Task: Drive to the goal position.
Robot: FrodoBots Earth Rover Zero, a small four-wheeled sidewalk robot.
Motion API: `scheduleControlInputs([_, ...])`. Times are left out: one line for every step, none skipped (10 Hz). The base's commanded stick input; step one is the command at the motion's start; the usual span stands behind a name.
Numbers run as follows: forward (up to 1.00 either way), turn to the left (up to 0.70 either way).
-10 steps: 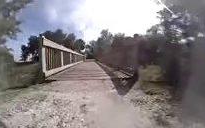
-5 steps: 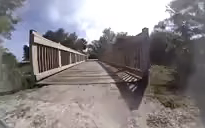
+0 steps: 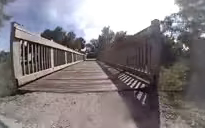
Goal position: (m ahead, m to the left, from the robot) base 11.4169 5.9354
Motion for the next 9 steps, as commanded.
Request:
scheduleControlInputs([0.85, 0.16])
scheduleControlInputs([0.85, 0.00])
scheduleControlInputs([0.85, 0.00])
scheduleControlInputs([0.85, 0.00])
scheduleControlInputs([0.85, 0.00])
scheduleControlInputs([0.85, 0.00])
scheduleControlInputs([0.85, 0.21])
scheduleControlInputs([0.85, 0.34])
scheduleControlInputs([0.85, 0.22])
